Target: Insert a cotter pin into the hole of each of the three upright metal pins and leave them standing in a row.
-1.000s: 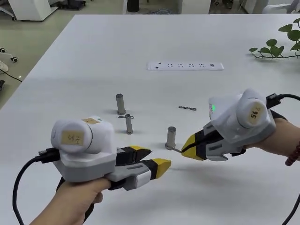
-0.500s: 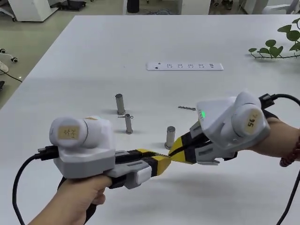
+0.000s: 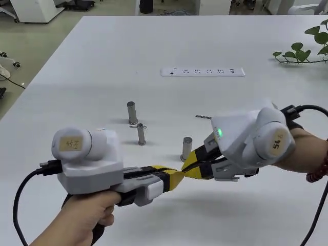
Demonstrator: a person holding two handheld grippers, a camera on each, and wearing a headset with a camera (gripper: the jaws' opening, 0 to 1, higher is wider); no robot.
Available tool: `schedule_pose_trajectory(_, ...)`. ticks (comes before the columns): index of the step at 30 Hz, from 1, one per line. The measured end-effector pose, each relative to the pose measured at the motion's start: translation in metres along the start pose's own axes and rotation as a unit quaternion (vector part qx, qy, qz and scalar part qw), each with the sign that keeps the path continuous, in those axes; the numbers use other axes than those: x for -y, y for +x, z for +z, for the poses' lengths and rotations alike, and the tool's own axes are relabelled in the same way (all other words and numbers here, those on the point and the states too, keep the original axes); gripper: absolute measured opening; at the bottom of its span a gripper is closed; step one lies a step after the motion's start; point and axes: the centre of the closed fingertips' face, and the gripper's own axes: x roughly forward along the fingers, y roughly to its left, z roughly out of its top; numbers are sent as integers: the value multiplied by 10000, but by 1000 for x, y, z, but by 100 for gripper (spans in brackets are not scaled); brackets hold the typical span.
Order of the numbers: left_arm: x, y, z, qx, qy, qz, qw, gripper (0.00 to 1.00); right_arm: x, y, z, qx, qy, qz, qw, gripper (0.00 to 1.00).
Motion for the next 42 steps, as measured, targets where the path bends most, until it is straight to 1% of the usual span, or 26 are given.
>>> schedule_pose_trajectory(6,-2,-1,-1,-6,-41,38,10000,1,-1,0,1,-11,-95,-10,10000,0)
schedule_pose_trajectory(8,-3,-1,-1,9,-126,40,9999,0,-1,0,2,0,-103,-17,9999,0)
schedule_pose_trajectory(14,-5,-2,2,99,-118,36,9999,0,1,0,4,67,15,-48,10000,0)
schedule_pose_trajectory(15,-5,-2,2,97,-97,38,9999,0,1,0,4,89,59,-38,9999,0)
schedule_pose_trajectory(18,-5,-4,4,163,82,61,9998,0,3,1,5,142,185,-65,9997,0)
schedule_pose_trajectory(20,-5,-4,4,178,137,60,9997,0,2,2,5,194,465,-4,9987,0)
schedule_pose_trajectory(23,-4,-4,5,204,267,36,9994,0,4,2,4,288,637,-16,9976,0)
schedule_pose_trajectory(25,-3,-5,5,223,319,4,9992,0,4,2,7,476,888,-16,9949,0)
schedule_pose_trajectory(27,-1,-5,7,276,342,-45,9990,0,5,1,7,551,1074,-35,9927,0)
schedule_pose_trajectory(29,-1,-6,7,285,400,-54,9988,0,6,1,3,544,1360,-49,9892,1)
schedule_pose_trajectory(31,-2,-6,7,283,456,-50,9985,0,8,-2,3,659,1545,-72,9858,2)
schedule_pose_trajectory(32,-2,-7,7,277,487,-56,9984,0,8,-3,4,718,1707,-46,9827,2)
schedule_pose_trajectory(33,-2,-7,7,275,516,-56,9983,0,8,-5,3,798,1968,-4,9772,2)
schedule_pose_trajectory(35,-3,-8,7,258,618,-92,9977,0,9,-7,1,864,2171,30,9723,4)
schedule_pose_trajectory(36,-3,-8,7,241,693,-110,9972,0,9,-8,-1,922,2346,49,9677,4)
schedule_pose_trajectory(37,-3,-9,7,236,736,-122,9969,0,9,-9,-2,971,2469,72,9641,4)
schedule_pose_trajectory(38,-3,-9,7,227,791,-150,9965,0,8,-10,-2,1049,2668,137,9579,4)
schedule_pose_trajectory(39,-3,-9,7,234,813,-167,9963,0,8,-11,-2,1100,2792,165,9538,5)
schedule_pose_trajectory(40,-2,-10,8,235,858,-202,9958,0,6,-11,-3,1161,2982,208,9472,5)
schedule_pose_trajectory(41,-3,-11,8,232,884,-222,9956,0,6,-11,-3,1169,3021,212,9458,5)
schedule_pose_trajectory(42,-3,-11,8,230,899,-232,9954,0,6,-12,-5,1183,3092,216,9434,6)
